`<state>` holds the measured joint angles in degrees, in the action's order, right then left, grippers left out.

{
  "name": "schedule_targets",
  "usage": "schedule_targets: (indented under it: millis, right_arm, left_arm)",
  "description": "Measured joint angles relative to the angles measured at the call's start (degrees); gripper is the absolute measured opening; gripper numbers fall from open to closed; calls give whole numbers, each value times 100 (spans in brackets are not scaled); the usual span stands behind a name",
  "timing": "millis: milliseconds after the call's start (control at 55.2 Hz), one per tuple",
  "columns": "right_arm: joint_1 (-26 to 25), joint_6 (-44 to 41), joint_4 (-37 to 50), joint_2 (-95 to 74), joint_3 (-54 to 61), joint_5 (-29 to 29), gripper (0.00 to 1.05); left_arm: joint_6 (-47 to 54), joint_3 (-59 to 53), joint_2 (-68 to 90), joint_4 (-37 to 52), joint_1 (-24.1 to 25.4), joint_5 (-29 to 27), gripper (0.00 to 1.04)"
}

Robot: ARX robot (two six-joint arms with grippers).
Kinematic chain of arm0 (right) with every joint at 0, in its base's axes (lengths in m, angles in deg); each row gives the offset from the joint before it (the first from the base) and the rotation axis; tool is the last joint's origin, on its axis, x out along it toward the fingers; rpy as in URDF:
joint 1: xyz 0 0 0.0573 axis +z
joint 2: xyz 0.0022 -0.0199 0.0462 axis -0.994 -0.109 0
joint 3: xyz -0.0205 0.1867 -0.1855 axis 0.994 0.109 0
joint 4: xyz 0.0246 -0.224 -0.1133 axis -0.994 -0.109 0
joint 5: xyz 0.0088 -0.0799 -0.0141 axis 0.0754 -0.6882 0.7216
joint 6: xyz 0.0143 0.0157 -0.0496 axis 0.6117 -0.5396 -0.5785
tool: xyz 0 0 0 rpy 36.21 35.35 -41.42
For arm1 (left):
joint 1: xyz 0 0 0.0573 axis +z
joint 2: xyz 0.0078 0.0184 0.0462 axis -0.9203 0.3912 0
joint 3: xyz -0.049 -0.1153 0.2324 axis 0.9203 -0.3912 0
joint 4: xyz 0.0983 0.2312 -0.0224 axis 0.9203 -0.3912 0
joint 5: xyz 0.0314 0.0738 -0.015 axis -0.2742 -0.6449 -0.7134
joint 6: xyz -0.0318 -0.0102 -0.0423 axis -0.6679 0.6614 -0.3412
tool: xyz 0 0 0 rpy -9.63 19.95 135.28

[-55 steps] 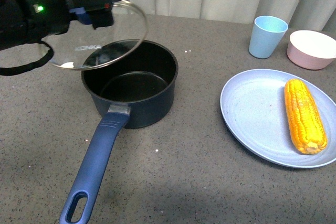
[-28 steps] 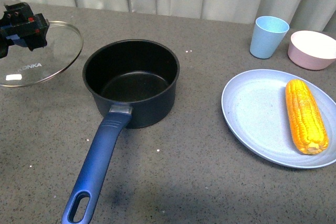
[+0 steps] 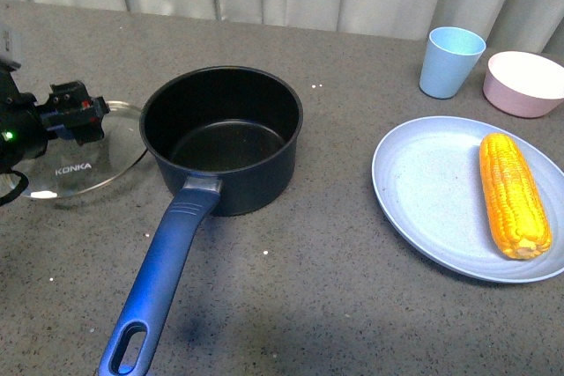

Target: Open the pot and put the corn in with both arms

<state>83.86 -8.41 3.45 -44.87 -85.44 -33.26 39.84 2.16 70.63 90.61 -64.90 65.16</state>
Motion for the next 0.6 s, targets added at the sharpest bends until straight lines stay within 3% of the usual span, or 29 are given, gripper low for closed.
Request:
schedule_targets:
  millis: [398,597]
  right_arm:
    - [0,0,0,0,0,0,95]
    - [0,0,0,0,0,0,95]
  left_arm:
    - [203,195,160,-98,-20,-111,61]
    - [223,201,48,-146,-20,-129,91]
